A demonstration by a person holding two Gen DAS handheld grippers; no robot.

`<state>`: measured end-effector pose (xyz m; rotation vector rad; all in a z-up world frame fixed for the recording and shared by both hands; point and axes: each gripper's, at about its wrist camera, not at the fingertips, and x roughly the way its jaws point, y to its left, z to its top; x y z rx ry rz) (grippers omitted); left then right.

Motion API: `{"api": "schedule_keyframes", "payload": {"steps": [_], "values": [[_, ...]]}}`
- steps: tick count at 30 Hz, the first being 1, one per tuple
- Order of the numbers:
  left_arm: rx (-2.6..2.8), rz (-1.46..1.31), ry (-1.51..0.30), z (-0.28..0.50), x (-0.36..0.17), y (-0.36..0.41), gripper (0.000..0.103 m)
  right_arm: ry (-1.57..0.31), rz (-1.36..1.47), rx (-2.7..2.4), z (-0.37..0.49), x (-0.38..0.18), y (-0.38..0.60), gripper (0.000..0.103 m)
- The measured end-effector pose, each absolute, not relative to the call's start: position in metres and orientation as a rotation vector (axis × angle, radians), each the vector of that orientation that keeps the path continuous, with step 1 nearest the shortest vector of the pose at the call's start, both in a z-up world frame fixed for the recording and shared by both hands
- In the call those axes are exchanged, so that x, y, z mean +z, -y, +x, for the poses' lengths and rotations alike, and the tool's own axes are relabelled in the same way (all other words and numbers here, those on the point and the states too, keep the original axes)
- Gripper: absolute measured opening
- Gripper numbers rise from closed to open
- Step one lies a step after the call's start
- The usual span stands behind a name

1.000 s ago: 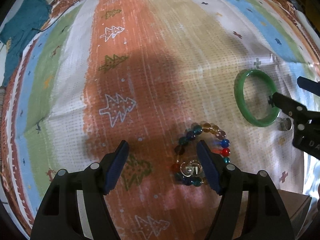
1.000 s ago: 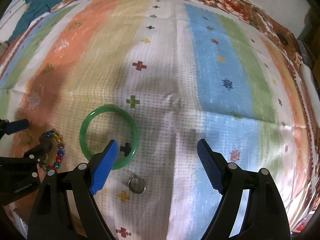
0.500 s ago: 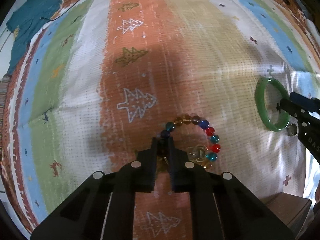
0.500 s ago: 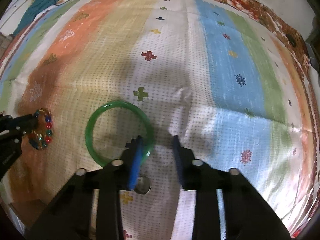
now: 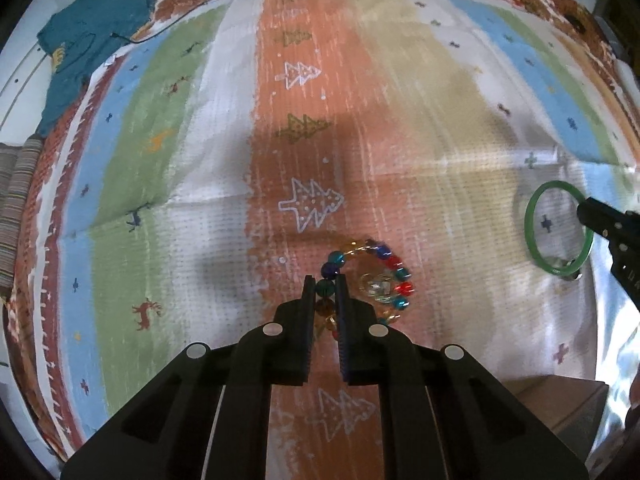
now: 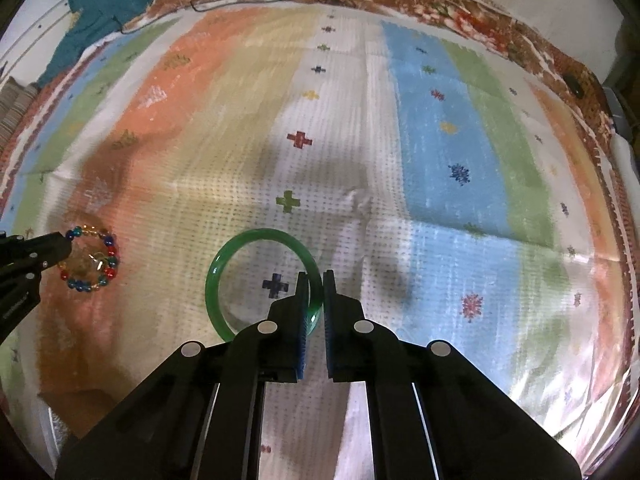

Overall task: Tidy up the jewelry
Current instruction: 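Lift both pieces and carry them over the silver tin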

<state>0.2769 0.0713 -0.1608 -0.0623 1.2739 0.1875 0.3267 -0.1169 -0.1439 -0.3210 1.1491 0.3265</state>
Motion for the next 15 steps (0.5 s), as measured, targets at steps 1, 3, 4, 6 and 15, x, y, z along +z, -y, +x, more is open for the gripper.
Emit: {"api": "schedule_keyframes", "payload": {"steps": [1,3,4,6,15], "values": [[0.184,-0.065,-1.268,0.275,-0.158,-0.069,0.009,-1.143,-0.322,0.328,0.324,-0.141,0.117,0.008],[0.168,-0.093,-1.253,0.274,-0.149,-0.069,0.009,-1.132,-0.321,0.330,0.321,-0.136,0.118,0.008],[0.164,-0.112,-1.245,0.272,-0.145,-0.069,0.009,-1.127,-0.321,0.331,0.318,-0.133,0.119,0.008],[0.153,-0.131,-1.228,0.270,-0.136,-0.069,0.009,-1.117,-0.322,0.333,0.315,-0.128,0.120,0.008],[0.139,-0.129,-1.158,0.268,-0.106,-0.069,0.009,-1.077,-0.315,0.333,0.307,-0.108,0.126,0.008]]}}
